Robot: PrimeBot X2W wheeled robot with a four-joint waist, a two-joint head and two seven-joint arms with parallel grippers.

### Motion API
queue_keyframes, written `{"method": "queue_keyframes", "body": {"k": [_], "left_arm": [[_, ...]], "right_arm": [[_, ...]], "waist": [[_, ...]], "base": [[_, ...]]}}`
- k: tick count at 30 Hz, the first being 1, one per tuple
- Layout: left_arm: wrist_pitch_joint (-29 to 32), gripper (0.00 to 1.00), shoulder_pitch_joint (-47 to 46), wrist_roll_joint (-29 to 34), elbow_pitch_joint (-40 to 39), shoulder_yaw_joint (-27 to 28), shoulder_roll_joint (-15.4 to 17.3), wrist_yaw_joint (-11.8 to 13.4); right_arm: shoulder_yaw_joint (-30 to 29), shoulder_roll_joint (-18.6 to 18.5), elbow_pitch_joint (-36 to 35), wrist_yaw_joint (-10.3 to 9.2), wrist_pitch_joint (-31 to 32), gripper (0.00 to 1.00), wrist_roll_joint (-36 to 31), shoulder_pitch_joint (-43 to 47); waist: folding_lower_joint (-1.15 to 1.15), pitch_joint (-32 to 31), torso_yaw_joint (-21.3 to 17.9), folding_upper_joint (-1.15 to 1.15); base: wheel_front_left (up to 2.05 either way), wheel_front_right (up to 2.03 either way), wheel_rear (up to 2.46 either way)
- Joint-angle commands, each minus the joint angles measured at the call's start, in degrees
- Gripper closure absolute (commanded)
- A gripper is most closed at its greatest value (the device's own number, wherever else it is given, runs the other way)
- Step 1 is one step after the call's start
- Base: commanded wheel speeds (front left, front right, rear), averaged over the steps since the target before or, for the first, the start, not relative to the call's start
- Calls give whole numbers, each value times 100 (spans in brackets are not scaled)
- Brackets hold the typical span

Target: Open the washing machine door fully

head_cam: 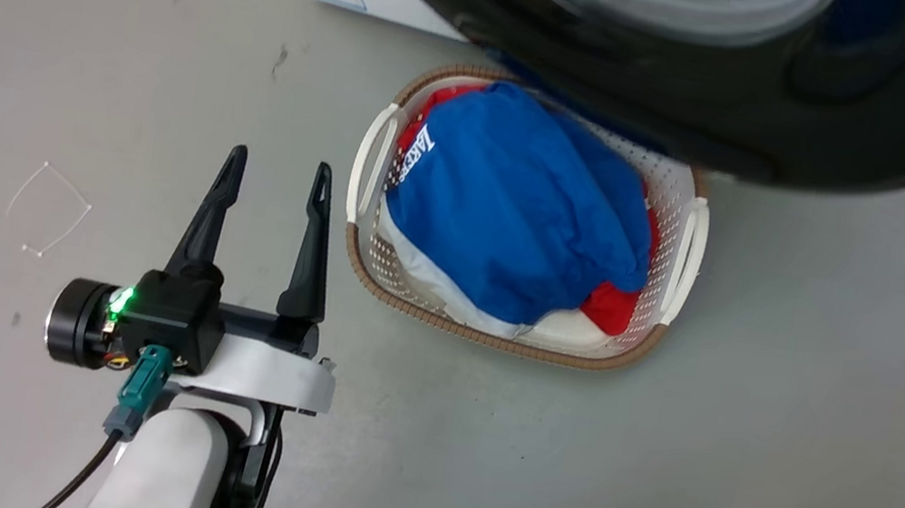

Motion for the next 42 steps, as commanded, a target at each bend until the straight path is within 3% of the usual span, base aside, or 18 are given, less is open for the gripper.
{"method": "queue_keyframes", "body": {"k": [1, 12, 26, 42], "left_arm": [[-16, 0, 61, 30, 7, 42, -7, -26], [-16, 0, 316, 113, 19, 170, -6, -68], [-16, 0, 558, 198, 69, 231, -7, -109], [-16, 0, 902, 230, 134, 215, -6, -82]], "right_arm": [[29, 63, -78, 14, 52, 100, 50, 138], [382, 291, -1069, 14, 633, 100, 252, 1332], [791, 619, -1880, 9, 879, 100, 450, 2648], [1237, 1165, -2150, 10, 819, 100, 777, 3723]], "waist": [[0, -91, -47, 0], [0, -460, -181, 0], [0, -989, -210, 0], [0, -1552, -161, 0]], "base": [[0, 0, 0], [0, 0, 0], [0, 0, 0], [0, 0, 0]]}}
